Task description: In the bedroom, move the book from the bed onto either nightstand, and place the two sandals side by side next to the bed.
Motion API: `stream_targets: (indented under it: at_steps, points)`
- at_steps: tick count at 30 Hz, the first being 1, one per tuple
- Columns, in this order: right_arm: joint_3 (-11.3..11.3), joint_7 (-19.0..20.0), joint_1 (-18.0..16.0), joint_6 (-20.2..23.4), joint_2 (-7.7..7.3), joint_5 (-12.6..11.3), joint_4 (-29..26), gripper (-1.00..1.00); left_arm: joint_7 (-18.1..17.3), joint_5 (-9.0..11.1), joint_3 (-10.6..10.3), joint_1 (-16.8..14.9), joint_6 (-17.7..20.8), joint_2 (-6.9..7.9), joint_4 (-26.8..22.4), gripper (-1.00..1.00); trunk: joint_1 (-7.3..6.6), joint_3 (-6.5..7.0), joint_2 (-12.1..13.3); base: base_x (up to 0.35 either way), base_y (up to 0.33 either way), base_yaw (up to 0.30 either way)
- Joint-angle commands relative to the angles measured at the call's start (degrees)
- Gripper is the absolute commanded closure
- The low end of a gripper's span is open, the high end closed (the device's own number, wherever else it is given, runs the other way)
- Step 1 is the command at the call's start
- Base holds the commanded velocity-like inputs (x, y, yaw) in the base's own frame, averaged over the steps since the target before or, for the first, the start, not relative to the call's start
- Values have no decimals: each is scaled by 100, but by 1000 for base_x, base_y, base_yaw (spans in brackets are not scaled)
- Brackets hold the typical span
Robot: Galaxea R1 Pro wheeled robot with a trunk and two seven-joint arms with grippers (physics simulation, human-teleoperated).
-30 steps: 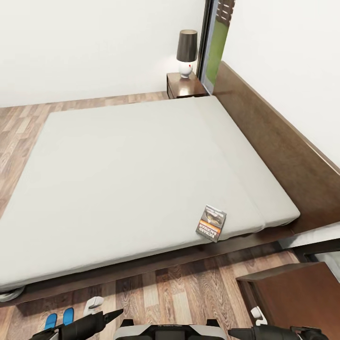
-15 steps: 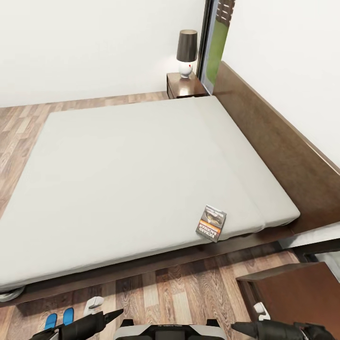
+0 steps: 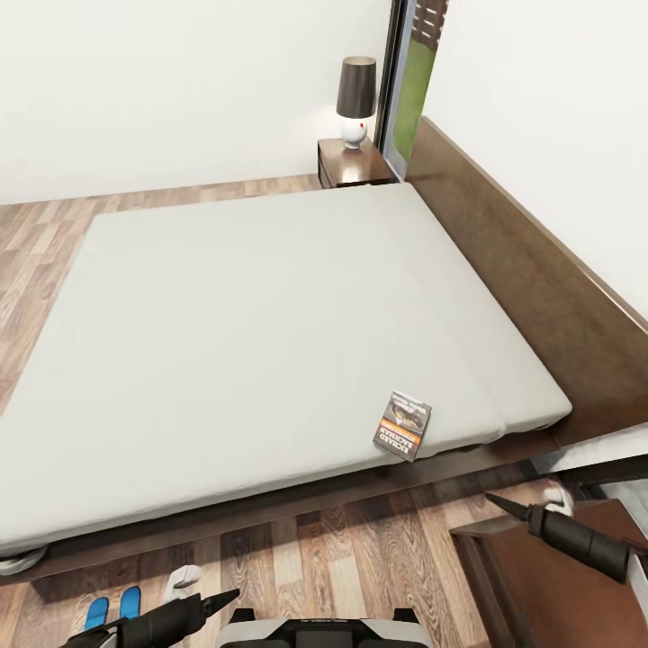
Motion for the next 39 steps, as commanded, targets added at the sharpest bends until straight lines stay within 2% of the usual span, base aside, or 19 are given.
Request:
stream_targets:
  at_steps: [1, 3, 7, 9, 10, 12, 13, 14, 15, 16, 17, 18, 19, 20, 21, 23, 28, 34, 39]
  points:
    - [-31, 9, -3, 66, 3, -7, -67, -100, -21, 17, 3, -2, 39, 1, 1, -100, 3, -7, -9, 0, 0, 0]
    - [-50, 0, -3, 74, 7, -12, -138, -100, -18, 17, 3, -2, 41, 1, 1, -100, 3, -7, -9, 0, 0, 0]
    - [-243, -33, -3, 70, 99, -133, -238, -100, -10, 16, 3, -2, 43, 1, 1, -100, 3, -7, -9, 0, 0, 0]
    - [-310, -208, -3, 76, 142, -213, -251, -100, -5, 16, 3, -2, 43, 1, -1, -100, 3, -7, -9, 0, 0, 0]
    - [-326, -297, -3, 79, 158, -410, -252, -100, -4, 15, 3, -2, 43, 1, 0, -100, 3, -7, -9, 0, 0, 0]
    - [-322, -363, -3, 84, 234, -1030, -238, -100, -2, 14, 3, -2, 40, -2, 1, -100, 3, -7, -9, 0, 0, 0]
    - [-317, -391, -3, 85, 353, -1343, -232, -100, 3, 14, 3, -2, 38, -4, 1, -100, 3, -7, -9, 0, 0, 0]
    - [-315, -418, -3, 84, 444, -1484, -232, -100, 5, 14, 3, -2, 37, -5, 1, -100, 3, -7, -9, 0, 0, 0]
    - [-312, -604, -3, 84, 818, -1815, -234, -100, 14, 14, 3, -2, 36, -17, 1, -100, 3, -7, -9, 0, 0, 0]
    - [-311, -697, -3, 82, 960, -1890, -241, -100, 17, 14, 3, -2, 36, -24, 1, -100, 3, -7, -9, 0, 0, 0]
    - [-310, -912, -3, 72, 1267, -2003, -251, -100, 23, 14, 3, -2, 35, -39, 1, -100, 3, -7, -9, 0, 0, 0]
    - [-309, -1025, -3, 62, 1420, -2045, -256, -100, 24, 14, 3, -2, 35, -45, 1, -100, 3, -7, -9, 0, 0, 0]
    - [-309, -1226, -3, 43, 1695, -2110, -264, -100, 27, 14, 3, -2, 35, -54, -1, -100, 3, -7, -9, 0, 0, 0]
    - [-309, -1308, -3, 35, 1813, -2135, -266, -100, 28, 14, 3, -2, 35, -57, -2, -100, 3, -7, -9, 0, 0, 0]
    - [-308, -1430, -3, 22, 1995, -2172, -268, -100, 30, 14, 3, -2, 35, -61, -4, -100, 3, -7, -9, 0, 0, 0]
    - [-308, -1566, -3, 6, 2188, -2217, -262, -100, 31, 14, 3, -2, 35, -66, -6, -100, 3, -7, -9, 0, 0, 0]
    - [-311, -1640, -3, 2, 2300, -2328, -258, -100, 25, 14, 5, -2, 34, -69, -15, -100, 3, -7, -9, 0, 0, 0]
    - [-320, -1652, -3, 4, 2321, -2561, -218, -100, 2, 14, 11, -2, 34, -65, -25, -100, 3, -7, -9, 0, 0, 0]
    - [-324, -1655, -3, 4, 2322, -2578, -209, -100, -10, 14, 12, -2, 34, -61, -25, -100, 3, -7, -9, 0, 0, 0]
